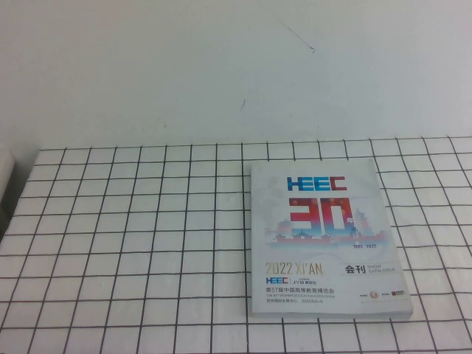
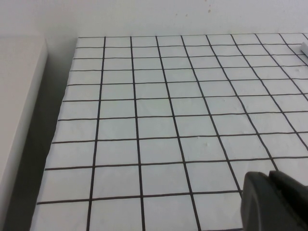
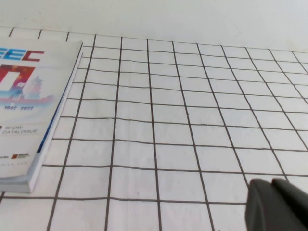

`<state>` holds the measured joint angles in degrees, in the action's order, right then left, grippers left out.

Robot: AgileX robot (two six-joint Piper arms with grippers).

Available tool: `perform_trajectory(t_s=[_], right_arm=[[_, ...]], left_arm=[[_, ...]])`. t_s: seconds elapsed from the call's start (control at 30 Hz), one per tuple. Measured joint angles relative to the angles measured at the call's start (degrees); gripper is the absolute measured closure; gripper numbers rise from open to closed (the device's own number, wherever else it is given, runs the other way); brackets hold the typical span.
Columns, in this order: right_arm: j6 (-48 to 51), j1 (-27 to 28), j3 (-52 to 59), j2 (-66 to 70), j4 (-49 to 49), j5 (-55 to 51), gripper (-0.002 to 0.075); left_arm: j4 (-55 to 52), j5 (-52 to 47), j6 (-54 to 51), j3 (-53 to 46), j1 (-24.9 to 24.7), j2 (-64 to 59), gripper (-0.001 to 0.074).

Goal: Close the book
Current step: 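Close the open booklet and leave it lying on the table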

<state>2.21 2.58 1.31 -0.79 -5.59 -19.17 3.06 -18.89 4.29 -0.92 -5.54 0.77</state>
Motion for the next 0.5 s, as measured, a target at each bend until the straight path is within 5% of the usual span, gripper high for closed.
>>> perform_trajectory(t_s=[0.5], right_arm=[[-0.1,-1.3,0.0,0.0,0.4,-0.4,0.0729]], left_arm=[[0.0,0.0,-0.2,0.0,0.0,0.0,0.0738]])
